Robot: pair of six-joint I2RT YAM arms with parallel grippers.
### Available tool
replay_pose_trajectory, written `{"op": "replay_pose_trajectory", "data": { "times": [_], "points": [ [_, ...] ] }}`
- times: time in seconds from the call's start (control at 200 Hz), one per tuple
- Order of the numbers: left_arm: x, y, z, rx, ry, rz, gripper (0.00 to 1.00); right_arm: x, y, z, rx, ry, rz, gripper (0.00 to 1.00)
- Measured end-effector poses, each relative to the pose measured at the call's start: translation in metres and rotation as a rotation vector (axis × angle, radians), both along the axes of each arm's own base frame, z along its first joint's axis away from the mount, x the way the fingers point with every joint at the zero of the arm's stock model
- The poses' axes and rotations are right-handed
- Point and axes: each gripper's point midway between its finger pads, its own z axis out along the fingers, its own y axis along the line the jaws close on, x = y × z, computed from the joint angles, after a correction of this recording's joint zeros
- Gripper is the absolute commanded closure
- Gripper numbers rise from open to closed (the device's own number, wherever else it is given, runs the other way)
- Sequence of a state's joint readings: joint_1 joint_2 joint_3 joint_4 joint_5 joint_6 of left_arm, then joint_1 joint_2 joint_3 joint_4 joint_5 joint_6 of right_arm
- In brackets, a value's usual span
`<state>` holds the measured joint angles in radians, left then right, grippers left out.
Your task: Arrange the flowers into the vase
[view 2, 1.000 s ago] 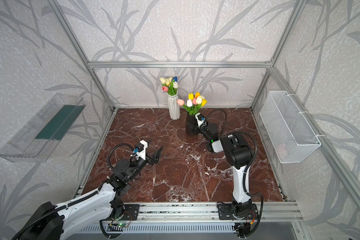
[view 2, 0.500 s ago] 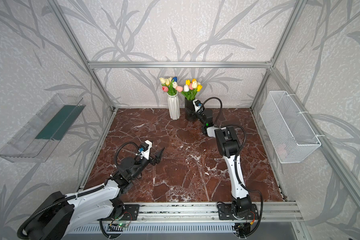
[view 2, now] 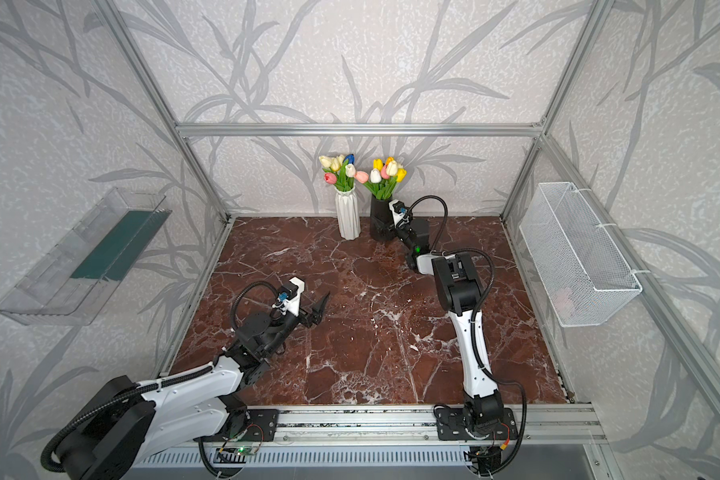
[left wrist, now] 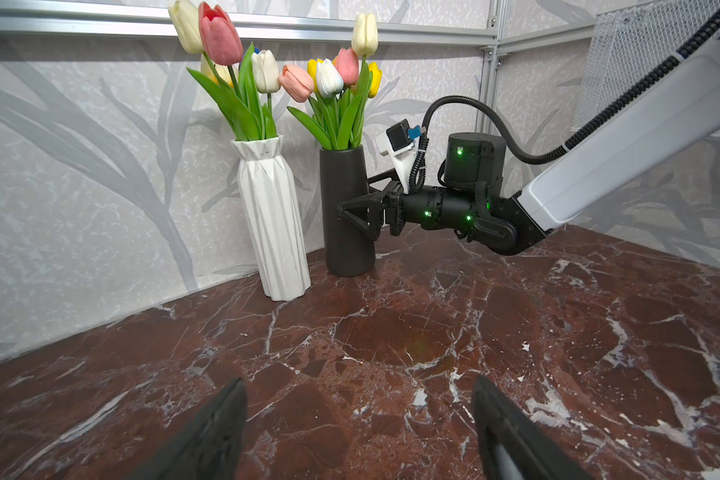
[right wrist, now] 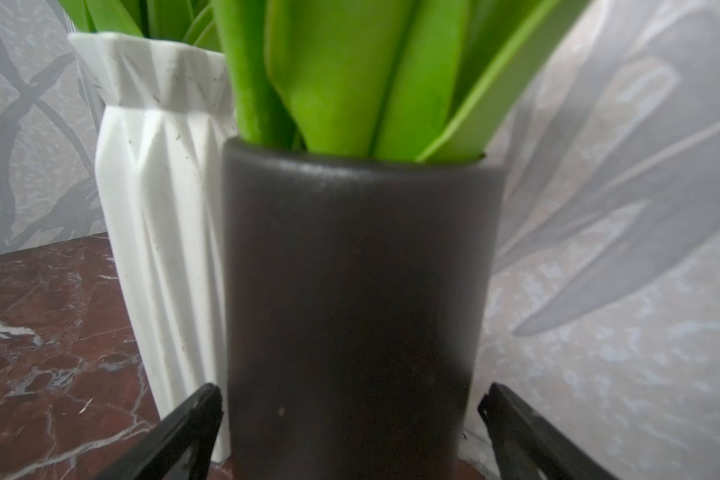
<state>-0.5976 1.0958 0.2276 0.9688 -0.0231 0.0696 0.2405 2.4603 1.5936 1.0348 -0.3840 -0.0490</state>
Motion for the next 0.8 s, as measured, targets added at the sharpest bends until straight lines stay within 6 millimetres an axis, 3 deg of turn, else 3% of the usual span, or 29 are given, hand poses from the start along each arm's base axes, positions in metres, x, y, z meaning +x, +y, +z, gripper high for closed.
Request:
{"op": "replay_pose_trajectory", "data": {
  "times": [0.16, 0.23, 0.39, 0.525, 0.595, 0.675, 0.74, 0.8],
  "points": [
    [0.012, 0.018, 0.002, -0.026, -0.006, 0.075, 0.08, -0.019, -0.011, 0.005, 0.001, 0.004, -0.009, 0.01],
    [0.018, 0.03, 0.004, -0.035, -0.013, 0.131, 0.05, -0.036, -0.017, 0.01, 0.007, 0.006, -0.019, 0.01],
    [0.043, 0.074, 0.009, -0.025, 0.046, 0.405, 0.0, -0.103, -0.035, 0.027, -0.008, 0.021, -0.087, 0.01],
    [0.063, 0.134, 0.023, -0.01, 0.063, 0.726, 0.0, -0.165, -0.042, 0.062, -0.017, 0.027, -0.202, 0.01],
    [0.065, 0.161, 0.008, 0.03, 0.097, 0.837, 0.0, -0.196, -0.05, 0.082, 0.009, 0.059, -0.246, 0.01],
    [0.065, 0.183, -0.022, 0.099, 0.165, 0.926, 0.0, -0.221, -0.078, 0.096, 0.018, 0.102, -0.341, 0.01],
    [0.063, 0.195, -0.045, 0.146, 0.214, 0.965, 0.0, -0.241, -0.1, 0.094, 0.003, 0.136, -0.421, 0.01],
    [0.061, 0.204, -0.064, 0.177, 0.245, 0.989, 0.0, -0.259, -0.121, 0.08, -0.023, 0.168, -0.499, 0.01]
  ]
}}
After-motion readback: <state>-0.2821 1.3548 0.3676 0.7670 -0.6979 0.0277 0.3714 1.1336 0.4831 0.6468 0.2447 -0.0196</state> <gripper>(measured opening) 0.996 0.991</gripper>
